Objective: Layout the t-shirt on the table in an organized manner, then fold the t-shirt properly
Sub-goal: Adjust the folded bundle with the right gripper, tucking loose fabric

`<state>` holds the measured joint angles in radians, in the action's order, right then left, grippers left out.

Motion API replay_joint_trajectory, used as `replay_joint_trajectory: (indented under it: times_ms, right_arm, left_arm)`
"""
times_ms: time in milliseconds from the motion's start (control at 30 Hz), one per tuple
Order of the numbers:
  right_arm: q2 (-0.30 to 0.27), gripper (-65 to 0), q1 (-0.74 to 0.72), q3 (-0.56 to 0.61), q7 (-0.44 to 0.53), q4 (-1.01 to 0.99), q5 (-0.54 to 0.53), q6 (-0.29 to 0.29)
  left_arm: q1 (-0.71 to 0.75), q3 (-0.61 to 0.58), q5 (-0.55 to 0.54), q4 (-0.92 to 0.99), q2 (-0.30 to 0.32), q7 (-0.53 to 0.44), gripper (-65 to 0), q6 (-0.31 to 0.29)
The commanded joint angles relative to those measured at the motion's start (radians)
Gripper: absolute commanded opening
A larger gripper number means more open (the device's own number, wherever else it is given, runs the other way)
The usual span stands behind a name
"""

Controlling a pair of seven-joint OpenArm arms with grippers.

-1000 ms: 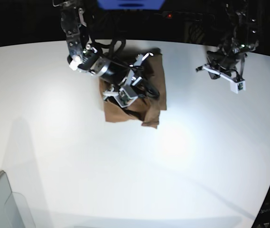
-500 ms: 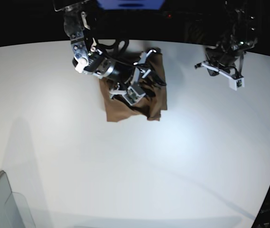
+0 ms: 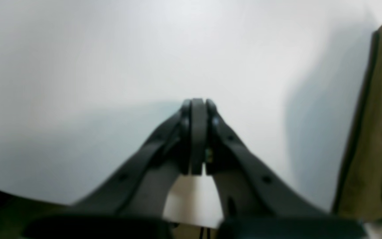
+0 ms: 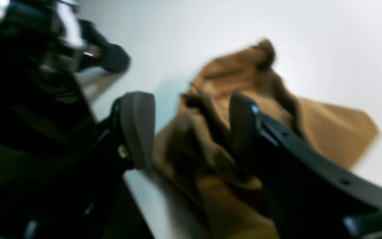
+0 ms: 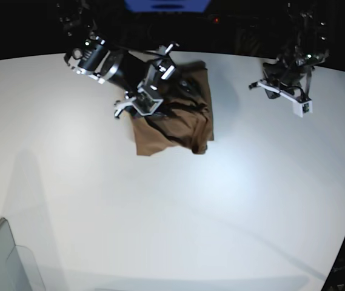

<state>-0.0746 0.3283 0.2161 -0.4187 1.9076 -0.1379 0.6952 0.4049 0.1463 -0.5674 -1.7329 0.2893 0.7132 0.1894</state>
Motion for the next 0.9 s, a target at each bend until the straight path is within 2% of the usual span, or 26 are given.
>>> replay_joint_trajectory:
  times_ms: [0, 200, 433, 667, 867]
  right_arm:
    - [0.002, -28.5, 0.002, -0.024, 0.033, 0.023, -0.021, 0.003]
    - [0.002, -28.5, 0.018, -0.149, 0.034, 0.062, -0.022, 0.003]
    - [0.003, -28.5, 0.047, -0.154, 0.033, 0.054, -0.022, 0.003]
    - [-0.001, -28.5, 0.059, -0.004, 0.034, -0.016, -0.022, 0.003]
    - [0.000, -28.5, -0.001, 0.125, 0.028, -0.107, -0.022, 0.003]
  left_arm:
    - [-0.002, 0.003, -0.003, -0.017, 0.009, -0.013, -65.0, -0.003]
    - [-0.004, 0.003, -0.003, -0.012, 0.009, -0.016, -65.0, -0.003]
    - [-0.004, 0.003, -0.003, -0.011, 0.009, -0.016, -65.0, -0.003]
    - [-0.002, 0.003, -0.003, -0.019, 0.009, -0.017, -65.0, -0.003]
    - [0.002, 0.005, -0.003, -0.019, 0.009, -0.014, -65.0, -0.003]
